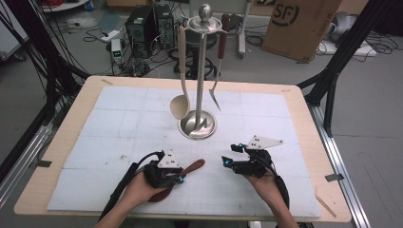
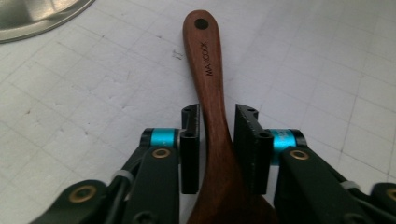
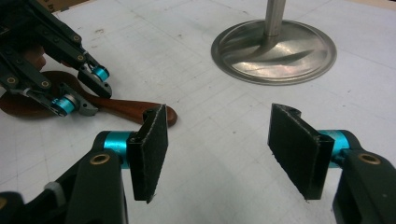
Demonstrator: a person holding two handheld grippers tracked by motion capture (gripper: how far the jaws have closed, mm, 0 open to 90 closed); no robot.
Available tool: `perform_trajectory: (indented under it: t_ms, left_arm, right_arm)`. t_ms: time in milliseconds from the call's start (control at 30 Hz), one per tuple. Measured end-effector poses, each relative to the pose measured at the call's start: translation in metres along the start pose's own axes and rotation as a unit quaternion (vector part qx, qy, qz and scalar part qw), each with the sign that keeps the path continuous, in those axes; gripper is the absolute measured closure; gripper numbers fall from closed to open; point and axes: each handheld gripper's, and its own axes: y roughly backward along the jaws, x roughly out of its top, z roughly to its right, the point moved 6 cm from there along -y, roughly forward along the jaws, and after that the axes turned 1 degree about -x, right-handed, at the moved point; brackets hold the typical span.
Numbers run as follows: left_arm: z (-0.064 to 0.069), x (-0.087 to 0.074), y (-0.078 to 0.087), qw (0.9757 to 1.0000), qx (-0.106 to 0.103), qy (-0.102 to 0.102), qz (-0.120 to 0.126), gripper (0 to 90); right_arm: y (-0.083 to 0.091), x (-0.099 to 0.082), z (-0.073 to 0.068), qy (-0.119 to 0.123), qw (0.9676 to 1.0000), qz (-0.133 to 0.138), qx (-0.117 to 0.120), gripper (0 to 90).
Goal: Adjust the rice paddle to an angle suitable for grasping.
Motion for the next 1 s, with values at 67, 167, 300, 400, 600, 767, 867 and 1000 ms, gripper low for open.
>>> perform_trajectory:
  t_ms: [67, 167, 300, 400, 600, 767, 867, 1000]
  left_arm:
    - [0.000, 0.000, 0.000, 1.0000, 0.001, 0.004, 0.000, 73.7]
    - [0.000, 0.000, 0.000, 1.0000, 0.002, 0.009, -0.001, 74.6]
    - [-0.001, 0.001, 0.000, 0.9999, 0.000, 0.014, 0.004, 76.9]
    - [-0.001, 0.001, 0.000, 0.9999, 0.002, 0.011, 0.002, 77.2]
    - [-0.001, 0.001, 0.001, 0.9999, 0.003, 0.012, 0.002, 77.4]
    - [-0.001, 0.003, 0.003, 0.9998, 0.002, 0.017, 0.011, 77.6]
    - [-0.001, 0.005, 0.006, 0.9995, 0.002, 0.021, 0.023, 77.6]
    - [-0.001, 0.010, 0.011, 0.9987, 0.001, 0.023, 0.045, 77.7]
  right_arm:
    - [-0.002, 0.000, -0.002, 0.001, 1.0000, -0.002, 0.002, 37.3]
    - [-0.006, 0.000, -0.006, 0.003, 0.9999, -0.008, 0.007, 37.2]
    - [-0.013, -0.001, -0.012, 0.005, 0.9997, -0.016, 0.016, 37.3]
    - [-0.017, -0.002, -0.015, 0.001, 0.9995, -0.021, 0.022, 36.8]
    - [-0.025, -0.004, -0.022, -0.003, 0.9988, -0.033, 0.036, 36.6]
    - [-0.034, -0.009, -0.026, -0.011, 0.9980, -0.046, 0.043, 35.7]
    - [-0.038, -0.010, -0.029, -0.012, 0.9975, -0.050, 0.047, 35.7]
    - [-0.042, -0.009, -0.032, -0.021, 0.9969, -0.049, 0.058, 36.6]
